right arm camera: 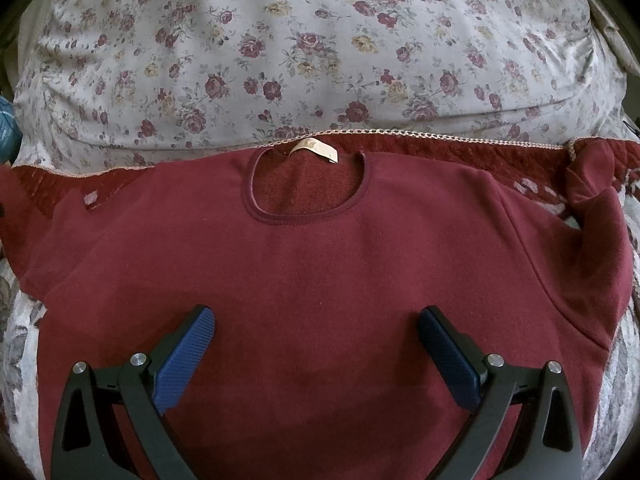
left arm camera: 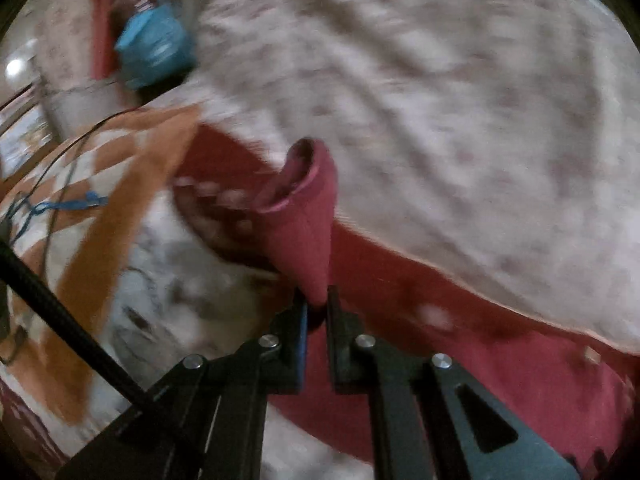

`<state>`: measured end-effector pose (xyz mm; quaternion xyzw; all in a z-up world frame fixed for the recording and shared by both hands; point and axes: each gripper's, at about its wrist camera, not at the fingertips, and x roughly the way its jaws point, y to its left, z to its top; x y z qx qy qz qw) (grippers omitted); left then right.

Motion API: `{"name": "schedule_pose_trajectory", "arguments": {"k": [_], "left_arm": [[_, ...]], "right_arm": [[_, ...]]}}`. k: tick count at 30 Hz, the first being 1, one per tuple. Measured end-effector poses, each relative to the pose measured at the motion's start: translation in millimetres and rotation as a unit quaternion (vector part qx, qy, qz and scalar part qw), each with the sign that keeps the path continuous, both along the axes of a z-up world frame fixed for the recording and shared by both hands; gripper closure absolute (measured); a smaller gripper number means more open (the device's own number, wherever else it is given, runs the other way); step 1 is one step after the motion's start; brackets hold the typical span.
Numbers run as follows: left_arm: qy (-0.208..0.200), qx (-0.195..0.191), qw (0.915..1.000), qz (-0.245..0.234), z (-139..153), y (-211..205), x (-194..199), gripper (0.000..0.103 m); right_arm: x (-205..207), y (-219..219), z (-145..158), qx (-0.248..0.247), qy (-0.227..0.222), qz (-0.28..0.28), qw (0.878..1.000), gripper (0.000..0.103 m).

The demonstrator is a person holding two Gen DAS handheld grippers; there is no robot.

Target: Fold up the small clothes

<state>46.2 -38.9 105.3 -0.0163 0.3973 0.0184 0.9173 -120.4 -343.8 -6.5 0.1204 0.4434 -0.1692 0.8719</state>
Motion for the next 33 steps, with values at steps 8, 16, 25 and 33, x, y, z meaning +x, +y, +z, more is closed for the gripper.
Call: {"name": "schedule_pose_trajectory", "arguments": {"k": [8,16,25,33], "left_arm": [[0.005,-0.049,0.9861,-0.158,9,-147,-85,0.096],[0.076,-0.074,0.9663,-0.235,-54,-230,-130,0.066],[-0.008,-0.032,0.9824,-0.184,1,-140,-151,0.025],[-0.007,0.012,0.9982,-0.059,-33,-65,-117,0.025]], "right_arm": [[-37,-38,20,0.064,-0.024,-0.001,0.998,0.0],[-72,-68,28,0.054,-0.012,-0.003,0.998,0.0],[-64,-55,36,0.111,-0.042,0.029,0.992,0.0],[-10,-26,13,0.116,-0.034,0.049,0.991,0.02]]}}
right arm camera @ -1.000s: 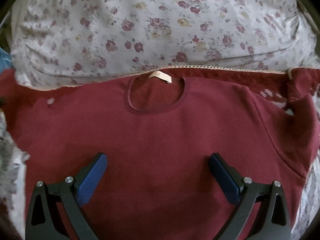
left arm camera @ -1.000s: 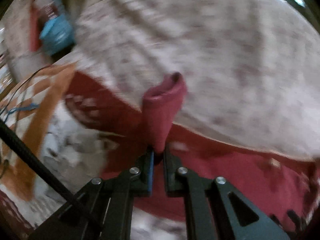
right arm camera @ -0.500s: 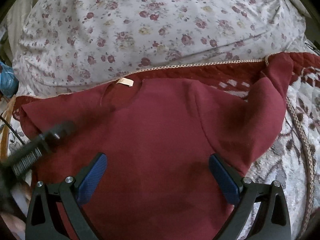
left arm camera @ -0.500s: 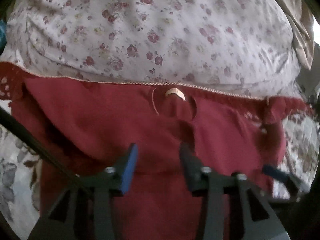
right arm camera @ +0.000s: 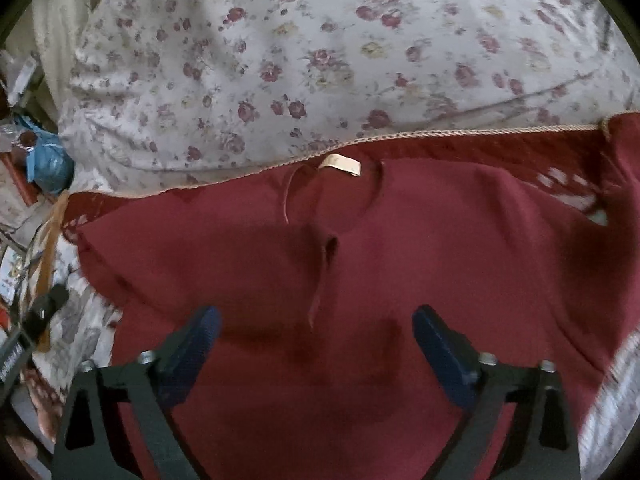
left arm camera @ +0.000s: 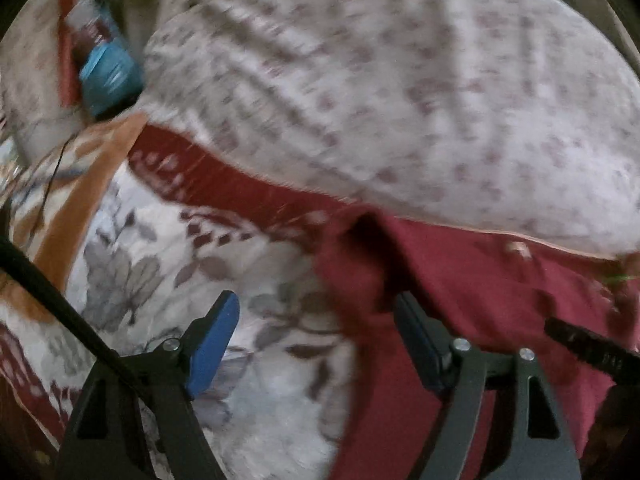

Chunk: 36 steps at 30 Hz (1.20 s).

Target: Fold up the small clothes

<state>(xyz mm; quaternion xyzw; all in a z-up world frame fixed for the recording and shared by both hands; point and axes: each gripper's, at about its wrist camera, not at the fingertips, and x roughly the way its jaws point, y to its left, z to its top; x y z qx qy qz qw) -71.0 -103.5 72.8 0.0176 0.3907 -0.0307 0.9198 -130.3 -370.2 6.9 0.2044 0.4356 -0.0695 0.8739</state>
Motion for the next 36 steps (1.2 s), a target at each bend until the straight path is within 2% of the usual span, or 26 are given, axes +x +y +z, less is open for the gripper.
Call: {"name": "schedule_pose_trajectory", "arguments": {"k": [1,2,3,5,6,8,11,15,19,21,22,23,24,25,26,29,32,34,35,36], "left_arm": [[0.011,0.004,0.9999,0.009,-7,5,6,0.025],[0.017,0.006,0.9997,0.015,-11,8,10,0.025],[0.023,0.012,0.9994,0.022,-17,13,15,0.025],[0.027,0.027,0.9987,0.033,-22,15,20,0.025],[0.034,0.034,0.998,0.04,-26,17,24,0.025],[0.044,0.031,0.9974,0.048,-32,20,27,0.025],[0.055,0.035,0.9964,0.054,-38,20,30,0.025],[0.062,0.04,0.9959,0.053,-43,14,32,0.025],[0.038,0.037,0.9976,0.045,-30,11,23,0.025],[0.023,0.028,0.9984,0.042,-23,10,19,0.025],[0.018,0.023,0.9987,0.041,-20,10,18,0.025],[0.014,0.018,0.9991,0.037,-18,8,18,0.025],[0.014,0.02,0.9992,0.031,-18,4,19,0.025],[0.016,0.027,0.9992,0.025,-19,1,19,0.025],[0.019,0.039,0.9989,0.02,-20,-3,20,0.025],[0.026,0.052,0.998,0.025,-23,0,24,0.025],[0.021,0.034,0.9979,0.05,-18,16,28,0.025],[0.018,0.022,0.9975,0.065,-16,25,32,0.025],[0.02,0.016,0.9974,0.068,-15,27,34,0.025],[0.022,0.014,0.9973,0.069,-16,29,36,0.025]], "right_arm": [[12,1,-6,-0.002,0.011,0.002,1.0,0.031],[20,1,-12,-0.007,0.02,0.003,1.0,0.054],[27,1,-15,-0.023,0.023,-0.001,0.999,0.07],[30,0,-12,-0.034,0.014,0.005,0.999,0.092],[28,-4,-7,-0.024,0.008,0.008,1.0,0.097],[13,-17,13,-0.006,-0.03,0.003,1.0,0.097],[-14,-40,43,-0.046,-0.069,-0.029,0.996,0.097],[-26,-73,46,-0.087,-0.045,-0.068,0.993,0.096],[-17,-94,24,-0.107,0.01,-0.093,0.99,0.095],[-24,-93,32,-0.126,0.0,-0.112,0.986,0.093],[-29,-90,38,-0.125,-0.015,-0.115,0.985,0.089],[-30,-79,46,-0.112,-0.031,-0.106,0.987,0.071],[-29,-70,49,-0.098,-0.04,-0.089,0.99,0.045],[-24,-55,50,-0.077,-0.05,-0.057,0.994,0.036],[-14,-32,49,-0.044,-0.058,0.004,0.997,0.031],[14,34,41,-0.004,-0.054,0.137,0.989,0.031],[34,84,32,-0.028,-0.063,0.202,0.977,0.032],[49,113,27,-0.079,-0.076,0.219,0.97,0.033],[55,121,24,-0.098,-0.084,0.222,0.967,0.043],[59,125,22,-0.11,-0.086,0.226,0.964,0.072]]}}
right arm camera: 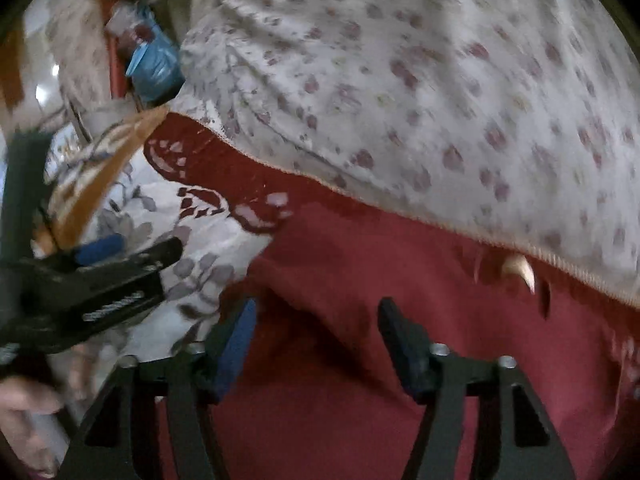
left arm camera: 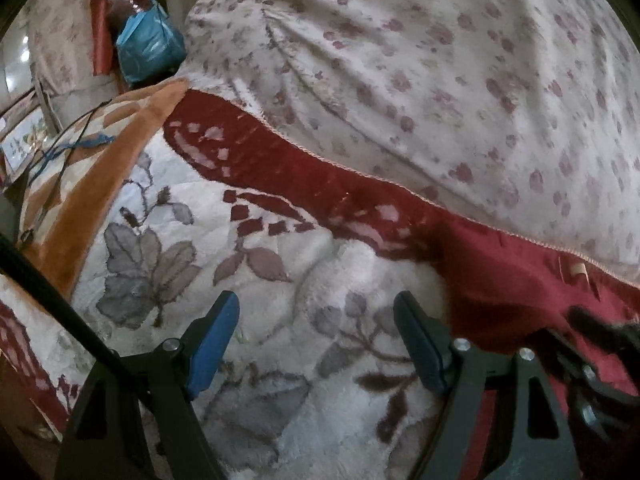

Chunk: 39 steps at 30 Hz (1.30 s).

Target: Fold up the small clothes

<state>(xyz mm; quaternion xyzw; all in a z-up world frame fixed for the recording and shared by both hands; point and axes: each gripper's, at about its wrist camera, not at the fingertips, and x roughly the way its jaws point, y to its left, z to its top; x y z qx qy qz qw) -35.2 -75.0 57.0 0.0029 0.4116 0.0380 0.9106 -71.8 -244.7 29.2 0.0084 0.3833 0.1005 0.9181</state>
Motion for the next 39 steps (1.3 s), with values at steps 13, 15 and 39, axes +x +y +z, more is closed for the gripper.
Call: {"name": "schedule_pose_trajectory", "arguments": {"k": [13,15,39], "left_arm": [[-0.007,-0.009,0.9983,-0.057,-5,-37,-1,0.023],[0.002,0.001,0.998,-0.064,-11,-44,1,0.023],[0.021,0.046,0.9954,-0.082,-24,-57,-3,0.018]], "right_arm": [[-49,-47,-17,0.095,0.067,-0.024,0.993,0.072],[-56,-73,-8,0.089,0.046,-0.075,0.992,0.051],[-90,-232,-17,-0.006,0.057,-0.332,0.941,0.094]]}}
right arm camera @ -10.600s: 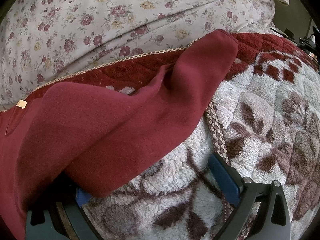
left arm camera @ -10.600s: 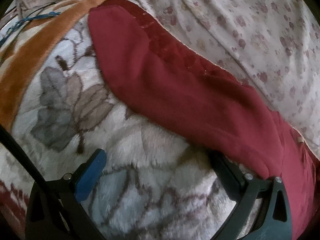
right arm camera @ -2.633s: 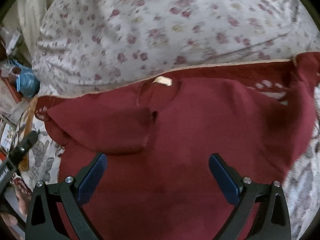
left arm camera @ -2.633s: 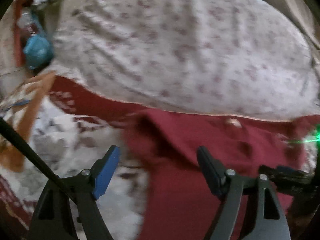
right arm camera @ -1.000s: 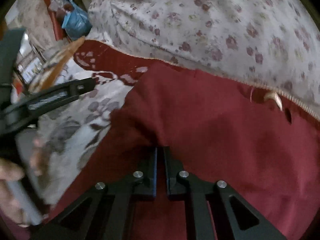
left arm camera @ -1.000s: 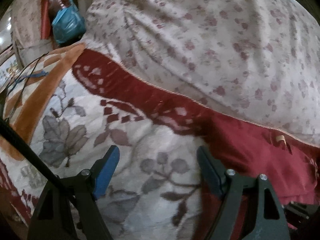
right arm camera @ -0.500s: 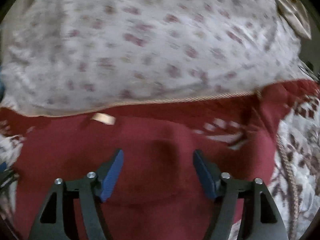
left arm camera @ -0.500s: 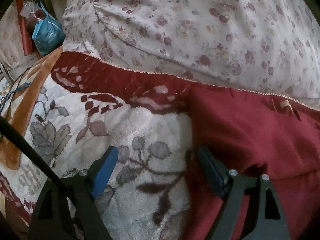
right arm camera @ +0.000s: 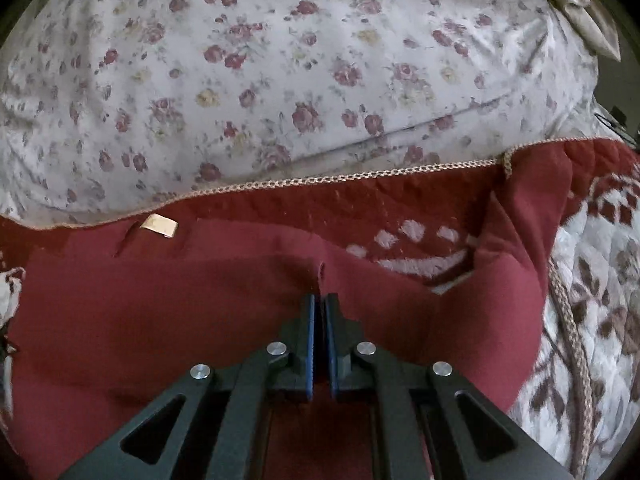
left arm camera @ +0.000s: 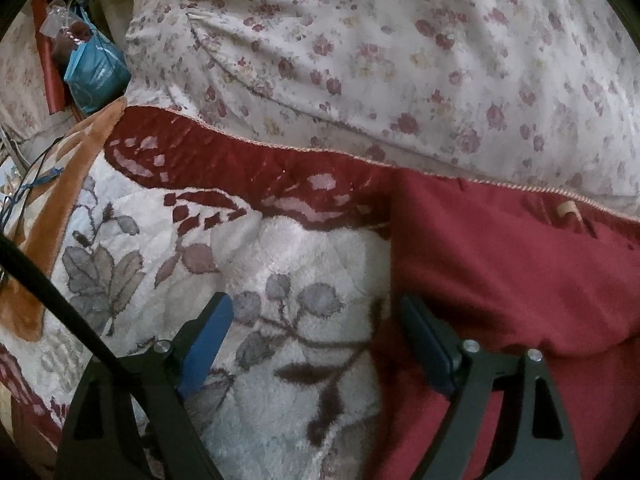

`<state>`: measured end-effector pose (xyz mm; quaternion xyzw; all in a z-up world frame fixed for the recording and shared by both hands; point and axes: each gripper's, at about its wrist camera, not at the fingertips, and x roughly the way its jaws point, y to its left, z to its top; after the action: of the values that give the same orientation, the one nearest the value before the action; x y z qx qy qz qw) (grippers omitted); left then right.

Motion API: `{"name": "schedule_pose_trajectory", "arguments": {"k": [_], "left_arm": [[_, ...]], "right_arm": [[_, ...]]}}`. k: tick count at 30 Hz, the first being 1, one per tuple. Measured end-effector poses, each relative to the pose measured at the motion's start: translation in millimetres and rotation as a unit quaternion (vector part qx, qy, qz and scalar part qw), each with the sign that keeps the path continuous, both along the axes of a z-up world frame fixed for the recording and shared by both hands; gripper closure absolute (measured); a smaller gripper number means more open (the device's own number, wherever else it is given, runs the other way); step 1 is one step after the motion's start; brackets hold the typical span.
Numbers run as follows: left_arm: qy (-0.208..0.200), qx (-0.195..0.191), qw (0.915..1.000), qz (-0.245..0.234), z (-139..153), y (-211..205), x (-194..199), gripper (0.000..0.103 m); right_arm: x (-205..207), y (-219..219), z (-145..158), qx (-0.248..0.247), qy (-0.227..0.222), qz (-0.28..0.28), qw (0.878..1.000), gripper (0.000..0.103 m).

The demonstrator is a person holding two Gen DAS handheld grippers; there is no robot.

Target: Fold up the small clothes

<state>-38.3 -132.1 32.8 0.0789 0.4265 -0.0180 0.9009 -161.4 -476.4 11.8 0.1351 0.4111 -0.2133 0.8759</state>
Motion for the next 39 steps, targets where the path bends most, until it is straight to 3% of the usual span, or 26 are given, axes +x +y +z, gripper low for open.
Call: {"name": "schedule_pose_trajectory", "arguments": {"k": [1,3,5,10,17,21,25,28,32,35,39], "left_arm": [[-0.004,-0.009,0.9999,-0.004,4,0,-2,0.018],[-0.013,-0.021,0.9997,-0.009,12,-1,-6,0.018],[-0.025,-0.038,0.9988,-0.016,21,-3,-10,0.018],[-0.02,-0.086,0.9955,-0.033,24,-14,-8,0.016],[0.03,-0.061,0.9965,-0.048,-5,-28,5,0.016],[0.047,-0.059,0.9962,-0.043,-14,-27,8,0.015],[0.04,-0.051,0.9969,-0.044,-14,-28,5,0.015],[0.032,-0.047,0.9974,-0.043,-10,-28,2,0.015],[0.018,-0.061,0.9966,-0.052,3,-27,-5,0.015],[0.005,-0.082,0.9946,-0.064,13,-27,-13,0.015],[-0.005,-0.089,0.9935,-0.071,18,-29,-19,0.015]], "right_arm": [[-4,1,4,0.003,-0.007,-0.003,1.0,0.091],[-11,8,15,0.011,-0.024,0.002,1.0,0.071],[-12,17,24,0.018,-0.035,0.018,0.999,0.057],[9,54,20,0.046,-0.026,0.089,0.995,0.056],[35,74,-18,0.039,0.018,0.106,0.993,0.056],[32,76,-17,0.032,0.019,0.111,0.993,0.056],[25,74,-9,0.034,0.018,0.108,0.993,0.054],[21,73,-10,0.017,0.021,0.1,0.995,0.047],[20,72,-14,0.014,0.027,0.104,0.994,0.047],[12,66,-2,0.04,0.018,0.104,0.994,0.046],[-12,44,26,0.055,-0.016,0.088,0.994,0.038]]}}
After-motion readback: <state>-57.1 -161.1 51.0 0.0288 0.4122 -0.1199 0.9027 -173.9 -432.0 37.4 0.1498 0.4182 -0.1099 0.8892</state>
